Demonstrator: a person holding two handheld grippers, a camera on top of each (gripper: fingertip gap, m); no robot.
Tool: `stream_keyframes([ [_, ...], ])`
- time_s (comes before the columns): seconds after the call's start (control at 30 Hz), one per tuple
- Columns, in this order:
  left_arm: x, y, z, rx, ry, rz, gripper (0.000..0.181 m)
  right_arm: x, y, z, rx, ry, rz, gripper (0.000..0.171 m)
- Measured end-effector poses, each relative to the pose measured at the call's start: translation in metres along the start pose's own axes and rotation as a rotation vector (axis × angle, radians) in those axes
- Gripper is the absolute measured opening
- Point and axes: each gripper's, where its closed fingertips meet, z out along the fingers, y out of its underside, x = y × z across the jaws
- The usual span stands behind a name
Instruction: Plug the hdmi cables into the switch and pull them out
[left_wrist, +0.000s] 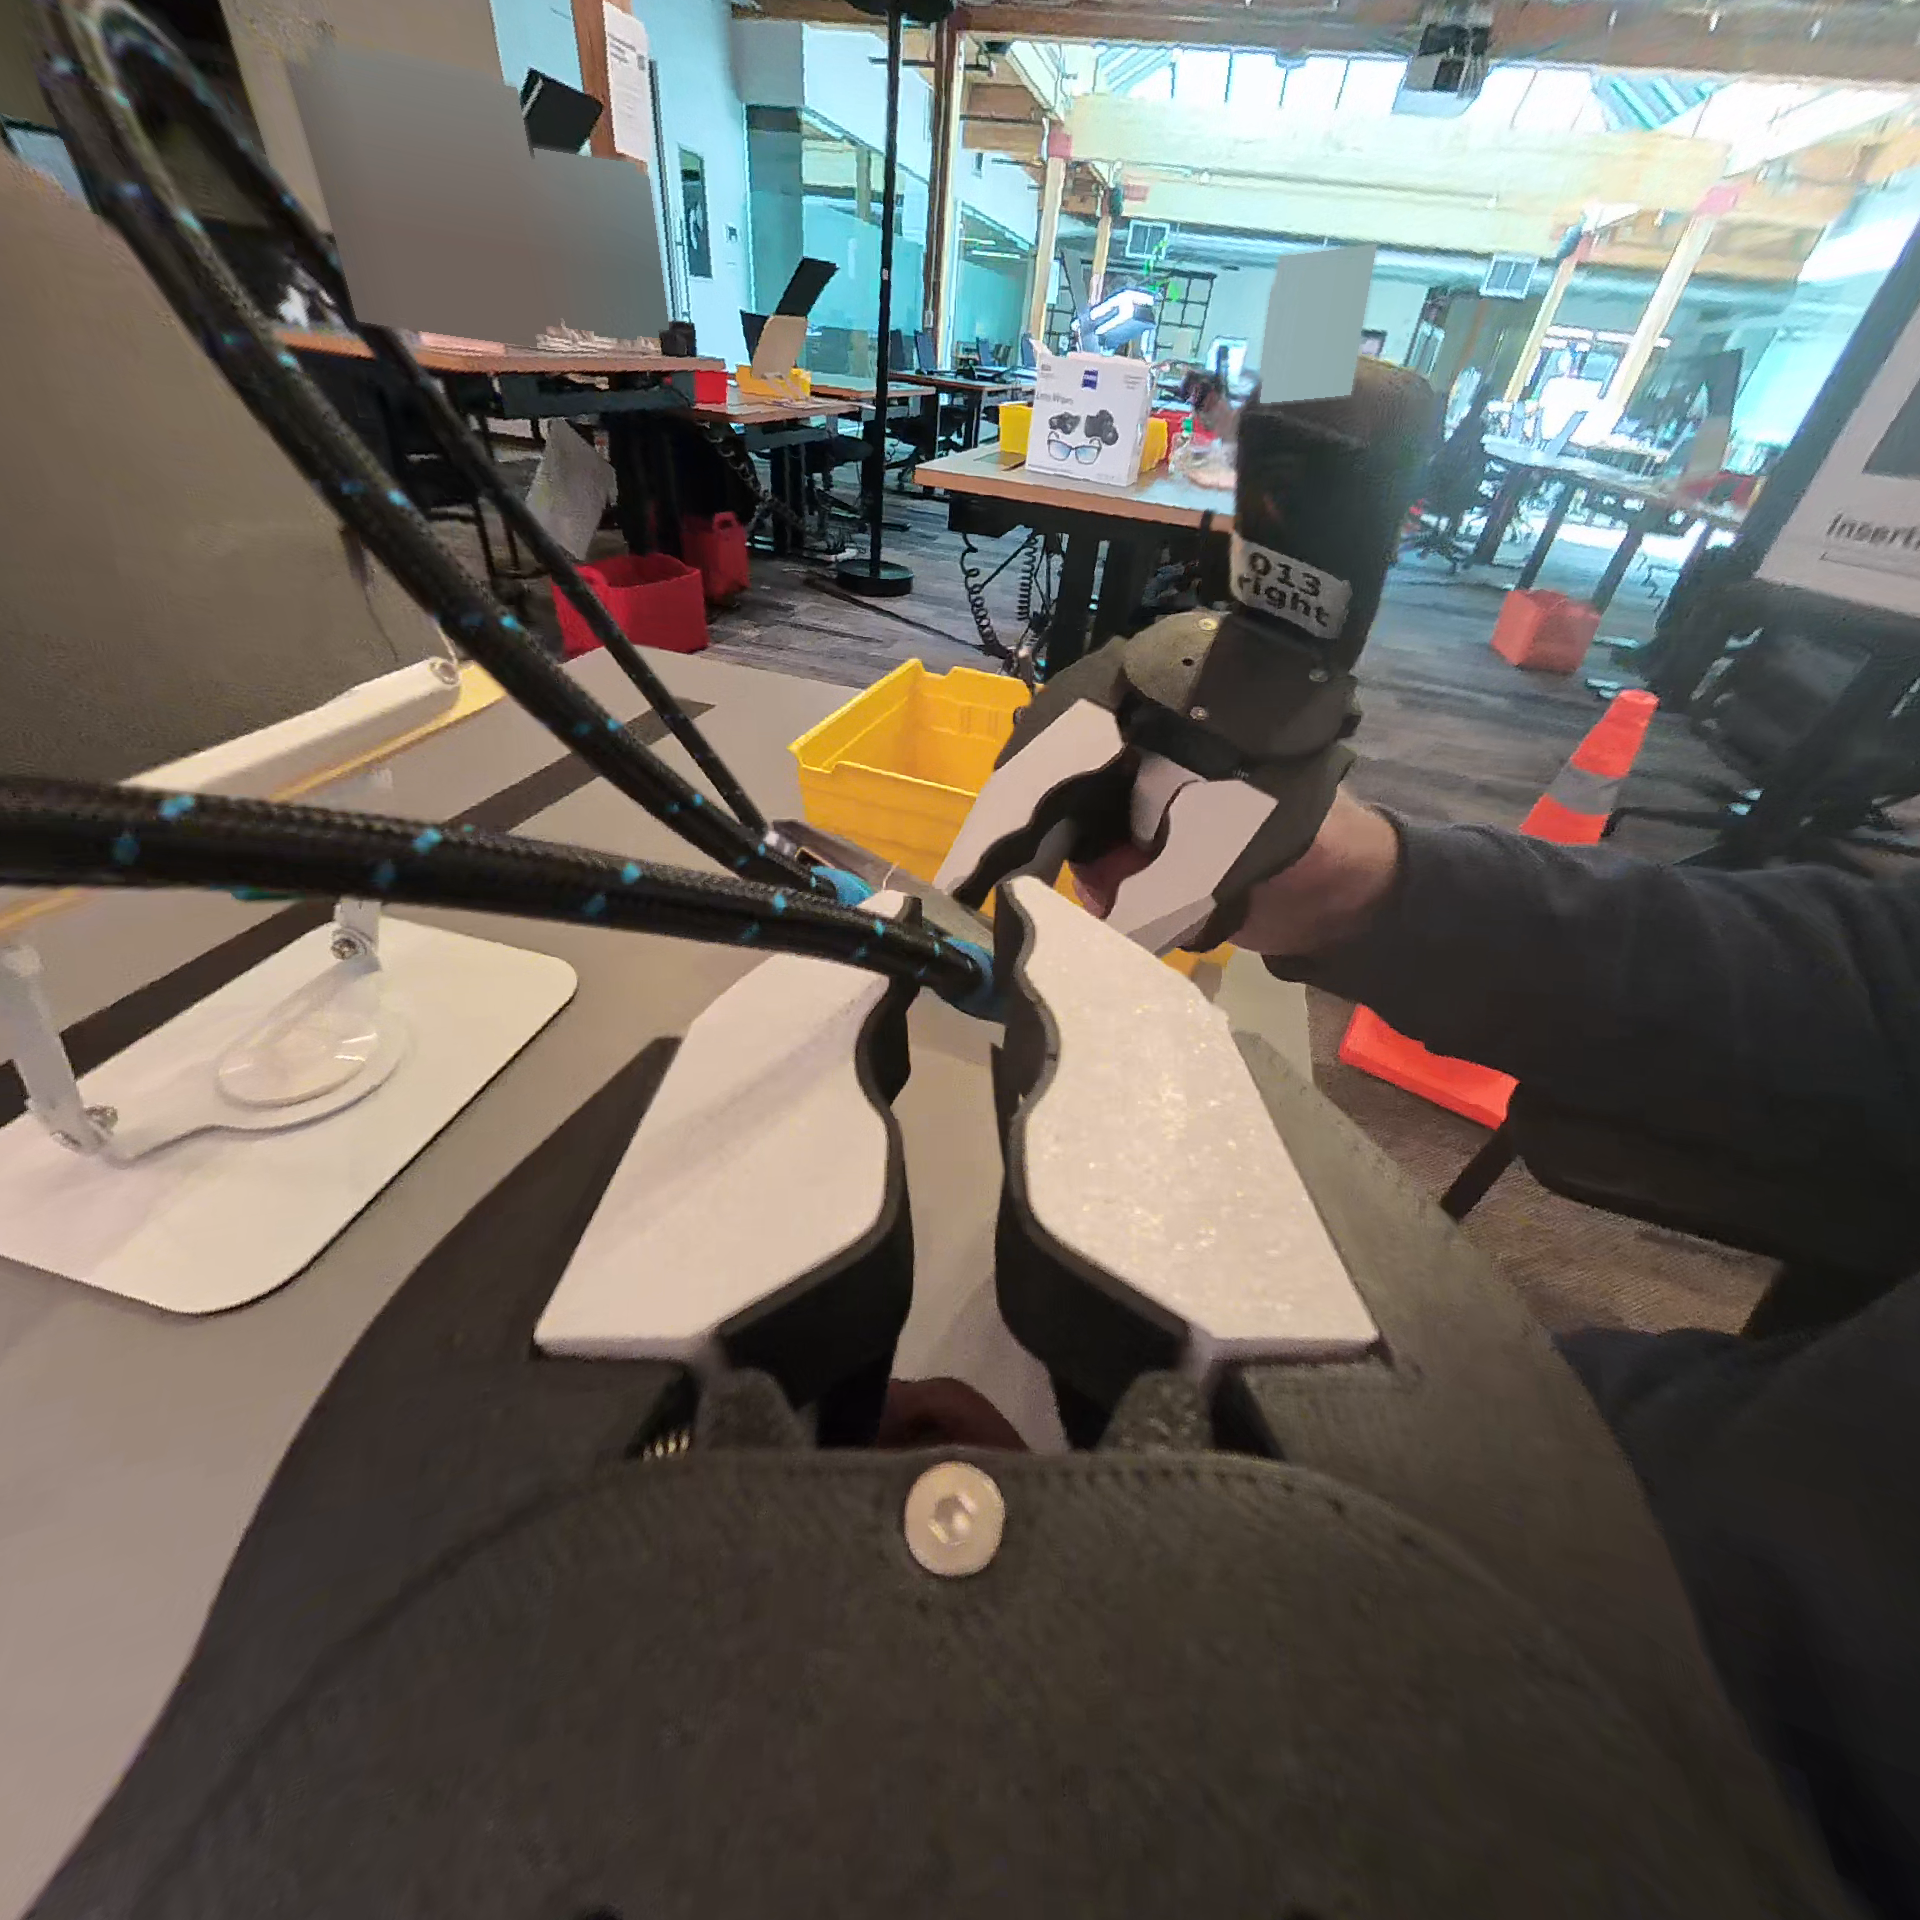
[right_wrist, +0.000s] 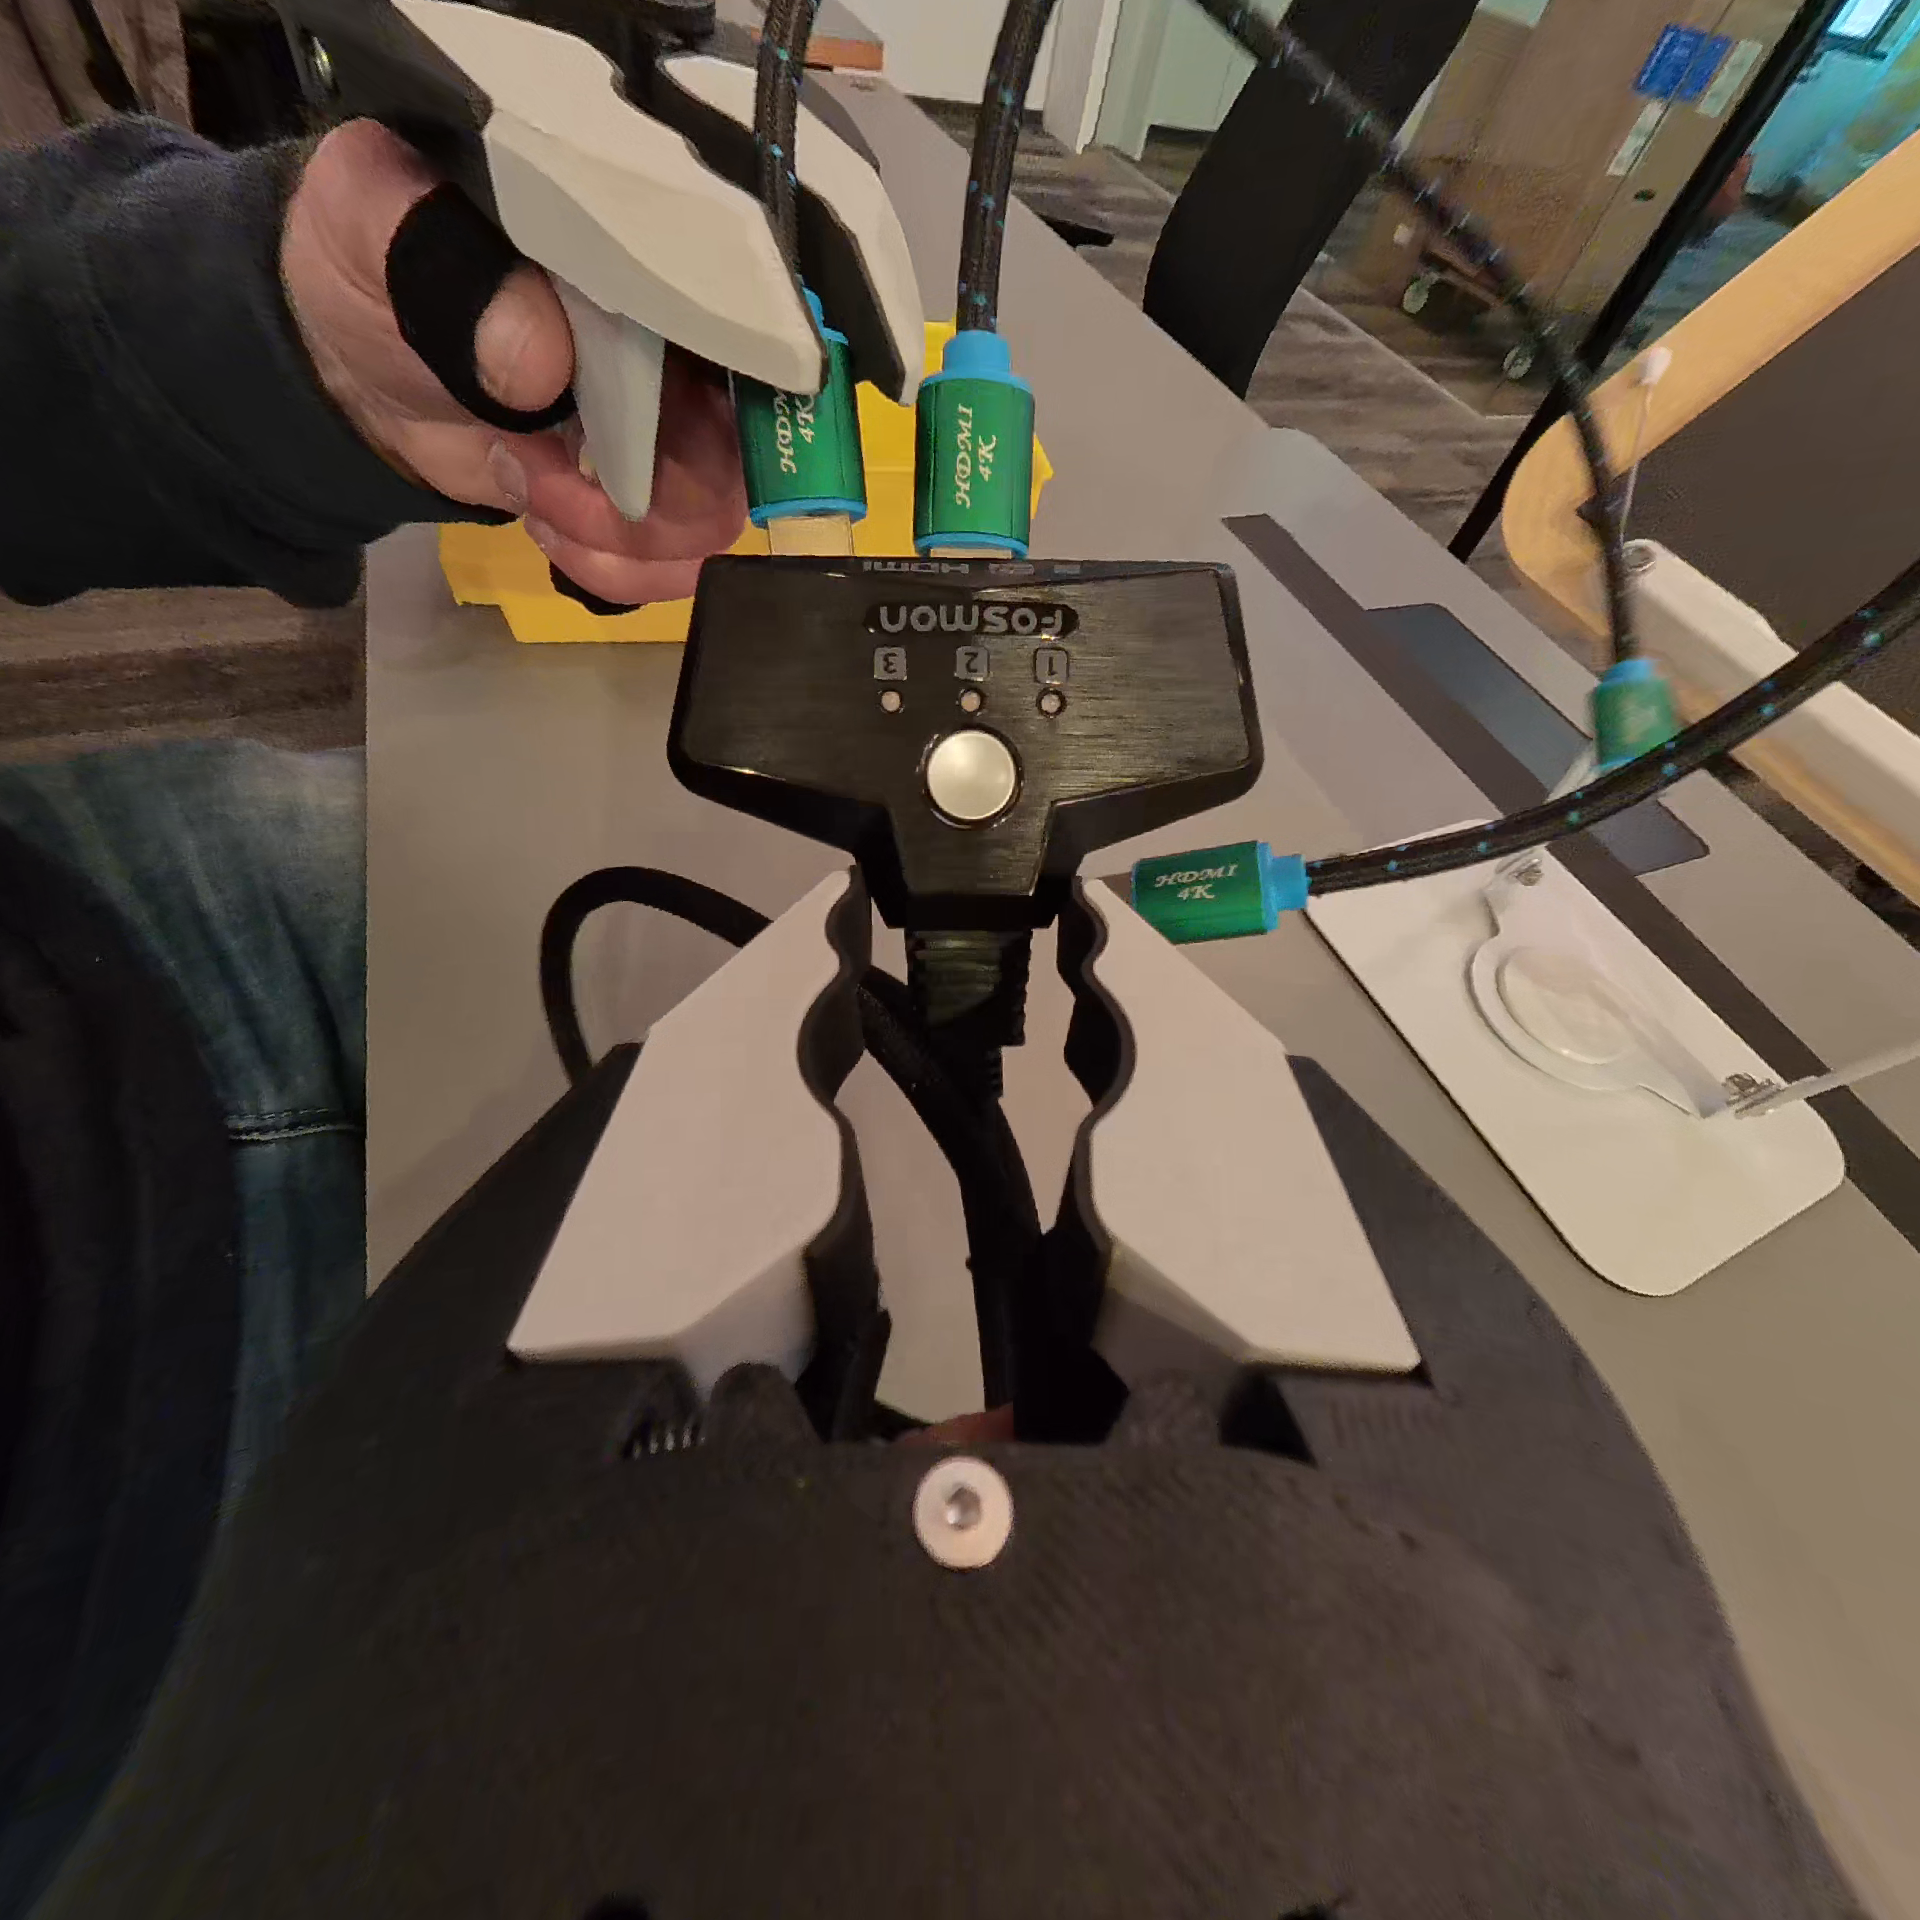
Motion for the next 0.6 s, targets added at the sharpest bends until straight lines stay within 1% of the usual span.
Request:
stream_keyframes([
  [0.17,-0.007,0.006,0.001,-0.022,-0.02,-0.04,0.012,0.004,0.007,0.005,-0.047,0.066,-0.026,0.034],
  [0.4,-0.01,0.011,0.0,-0.043,-0.011,-0.065,0.012,0.005,0.009,0.007,-0.067,0.094,-0.05,0.034],
  [0.53,-0.012,0.014,-0.003,-0.041,0.024,-0.102,0.012,0.004,0.006,0.006,-0.076,0.099,-0.055,0.034],
  [0.6,-0.014,0.012,-0.003,-0.007,0.019,-0.124,0.012,0.005,0.004,0.006,-0.081,0.107,-0.047,0.034],
])
